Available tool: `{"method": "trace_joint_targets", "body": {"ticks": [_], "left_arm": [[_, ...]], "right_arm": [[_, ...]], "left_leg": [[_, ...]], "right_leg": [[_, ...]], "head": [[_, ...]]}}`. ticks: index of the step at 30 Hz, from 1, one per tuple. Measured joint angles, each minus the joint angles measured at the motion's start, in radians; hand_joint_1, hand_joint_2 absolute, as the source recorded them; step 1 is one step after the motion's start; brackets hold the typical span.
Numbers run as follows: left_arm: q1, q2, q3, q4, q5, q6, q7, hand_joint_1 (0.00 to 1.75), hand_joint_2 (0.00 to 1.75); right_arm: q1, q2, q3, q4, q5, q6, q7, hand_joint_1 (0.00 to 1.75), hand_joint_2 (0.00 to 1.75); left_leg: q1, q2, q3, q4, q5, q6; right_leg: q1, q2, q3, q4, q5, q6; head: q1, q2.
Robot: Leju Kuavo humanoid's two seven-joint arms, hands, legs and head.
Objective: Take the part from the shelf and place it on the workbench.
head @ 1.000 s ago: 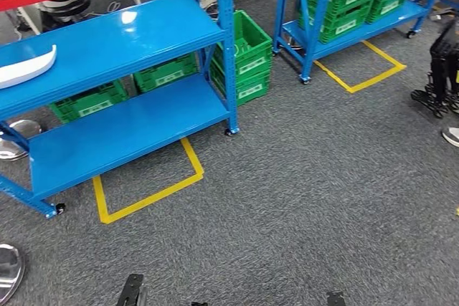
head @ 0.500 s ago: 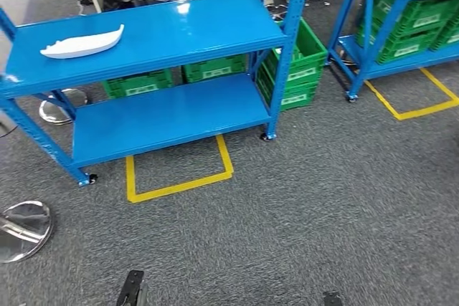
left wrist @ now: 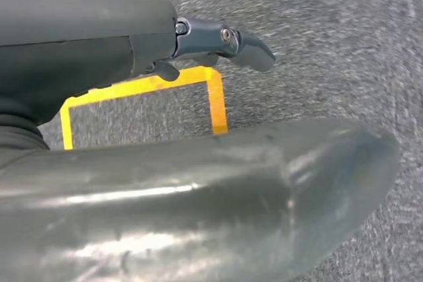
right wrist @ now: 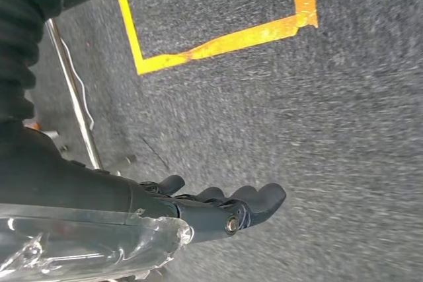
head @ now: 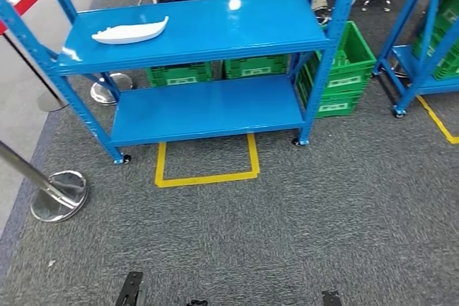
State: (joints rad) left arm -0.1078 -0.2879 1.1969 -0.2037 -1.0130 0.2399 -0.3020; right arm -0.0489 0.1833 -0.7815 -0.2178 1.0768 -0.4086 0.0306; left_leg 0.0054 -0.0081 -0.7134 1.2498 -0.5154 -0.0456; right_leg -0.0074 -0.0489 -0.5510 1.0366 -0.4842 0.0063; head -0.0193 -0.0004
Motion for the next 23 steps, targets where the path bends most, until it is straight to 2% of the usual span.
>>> {"method": "trace_joint_targets", "body": {"ticks": [1, 3, 4, 5, 7, 9, 11, 12, 13, 14, 15, 17, 18, 19, 22, 23], "left_arm": [[0.001, 0.000, 0.000, 0.000, 0.001, 0.000, -0.001, 0.00, 0.00], [-0.002, 0.000, 0.000, 0.000, 0.002, 0.001, -0.002, 0.00, 0.00], [-0.002, 0.000, 0.000, 0.000, 0.003, 0.002, -0.002, 0.00, 0.00], [-0.002, 0.000, 0.000, 0.000, 0.004, 0.003, -0.002, 0.00, 0.00], [0.002, 0.000, 0.000, 0.000, 0.005, 0.006, -0.002, 0.00, 0.00], [0.002, 0.000, 0.000, 0.000, 0.005, 0.008, -0.002, 0.00, 0.00], [-0.001, -0.001, 0.001, 0.000, 0.004, 0.009, -0.002, 0.00, 0.00], [-0.002, -0.001, 0.001, 0.000, 0.004, 0.009, -0.002, 0.00, 0.00], [-0.002, -0.001, 0.001, 0.000, 0.003, 0.009, -0.002, 0.00, 0.00], [-0.002, -0.001, 0.001, 0.000, 0.002, 0.009, -0.002, 0.00, 0.00], [-0.002, -0.002, 0.001, 0.000, 0.001, 0.008, -0.002, 0.00, 0.00], [-0.002, -0.002, 0.001, 0.000, -0.001, 0.007, -0.002, 0.00, 0.00], [-0.002, -0.002, 0.001, 0.000, -0.002, 0.006, -0.002, 0.00, 0.00], [-0.002, -0.002, 0.001, 0.000, -0.002, 0.005, -0.002, 0.00, 0.00], [0.000, -0.002, 0.001, 0.000, -0.003, 0.005, -0.002, 0.00, 0.00], [0.000, -0.001, 0.001, 0.000, -0.003, 0.005, -0.002, 0.00, 0.00]], "right_arm": [[-0.002, 0.000, 0.000, 0.000, 0.001, -0.001, -0.001, 0.00, 1.75], [-0.004, 0.000, 0.000, 0.000, 0.002, -0.010, -0.002, 0.00, 0.87], [-0.004, 0.000, 0.000, 0.000, 0.004, -0.018, -0.001, 0.00, 0.44], [-0.005, 0.000, 0.000, 0.000, 0.005, -0.026, 0.001, 0.00, 0.00], [-0.008, 0.000, 0.000, 0.000, 0.007, -0.036, 0.005, 0.00, 0.00], [-0.010, 0.001, -0.001, 0.000, 0.009, -0.039, 0.006, 0.00, 0.00], [-0.008, 0.001, -0.001, 0.000, 0.009, -0.041, 0.008, 0.00, 0.00], [-0.006, 0.001, -0.001, 0.000, 0.008, -0.041, 0.009, 0.00, 0.00], [-0.003, 0.001, -0.002, 0.000, 0.007, -0.041, 0.011, 0.00, 0.00], [-0.002, 0.001, -0.002, 0.000, 0.007, -0.042, 0.014, 0.00, 0.00], [-0.001, 0.001, -0.002, 0.000, 0.008, -0.042, 0.018, 0.00, 0.00], [-0.001, 0.001, -0.003, 0.000, 0.013, -0.045, 0.026, 0.00, 0.87], [-0.002, 0.001, -0.003, 0.000, 0.016, -0.047, 0.028, 0.00, 1.31], [-0.004, 0.001, -0.003, 0.000, 0.019, -0.049, 0.031, 0.00, 1.75], [-0.005, 0.001, -0.004, 0.000, 0.026, -0.054, 0.042, 0.00, 1.75], [-0.004, 0.001, -0.004, 0.000, 0.027, -0.054, 0.044, 0.00, 1.75]], "left_leg": [[-0.003, 0.010, 0.035, -0.063, 0.036, 0.006], [-0.013, 0.044, 0.104, -0.194, 0.081, 0.019], [-0.017, 0.056, 0.124, -0.232, 0.088, 0.023], [-0.020, 0.060, 0.130, -0.247, 0.085, 0.026], [-0.018, 0.050, 0.131, -0.255, 0.087, 0.034], [-0.012, 0.041, 0.134, -0.263, 0.091, 0.045], [-0.008, 0.031, 0.136, -0.265, 0.092, 0.052], [-0.008, 0.025, 0.136, -0.265, 0.091, 0.054], [-0.008, 0.019, 0.136, -0.265, 0.091, 0.055], [-0.008, 0.013, 0.137, -0.265, 0.091, 0.055], [-0.008, 0.007, 0.138, -0.264, 0.091, 0.055], [-0.007, -0.002, 0.142, -0.263, 0.089, 0.050], [-0.008, -0.006, 0.142, -0.259, 0.087, 0.046], [-0.010, -0.009, 0.141, -0.257, 0.087, 0.041], [-0.012, -0.011, 0.136, -0.258, 0.090, 0.025], [-0.011, -0.010, 0.136, -0.259, 0.091, 0.022]], "right_leg": [[0.001, -0.012, 0.003, 0.000, -0.002, 0.000], [0.007, -0.029, 0.005, 0.001, -0.007, 0.006], [0.009, -0.036, 0.006, 0.000, -0.008, 0.011], [0.011, -0.041, 0.007, -0.001, -0.009, 0.016], [0.011, -0.046, 0.012, -0.006, -0.009, 0.025], [0.009, -0.011, 0.000, 0.027, -0.032, 0.037], [0.006, 0.034, -0.055, 0.142, -0.091, 0.046], [0.006, 0.042, -0.091, 0.213, -0.119, 0.049], [0.005, 0.045, -0.119, 0.264, -0.132, 0.051], [0.005, 0.045, -0.131, 0.281, -0.126, 0.052], [0.004, 0.045, -0.124, 0.255, -0.099, 0.052], [0.001, 0.047, -0.067, 0.122, -0.023, 0.052], [0.000, 0.049, -0.037, 0.058, 0.001, 0.049], [-0.001, 0.052, -0.019, 0.016, 0.013, 0.045], [0.001, 0.056, -0.012, -0.006, 0.017, 0.024], [0.002, 0.056, -0.012, -0.006, 0.018, 0.020]], "head": [[0.000, 0.000], [0.000, 0.000], [0.002, 0.000], [0.002, 0.000], [0.003, 0.000], [0.007, 0.000], [0.012, 0.000], [0.013, 0.000], [0.013, 0.000], [0.013, 0.000], [0.013, 0.000], [0.013, 0.000], [0.014, 0.000], [0.013, 0.000], [0.011, 0.000], [0.011, 0.000]]}}
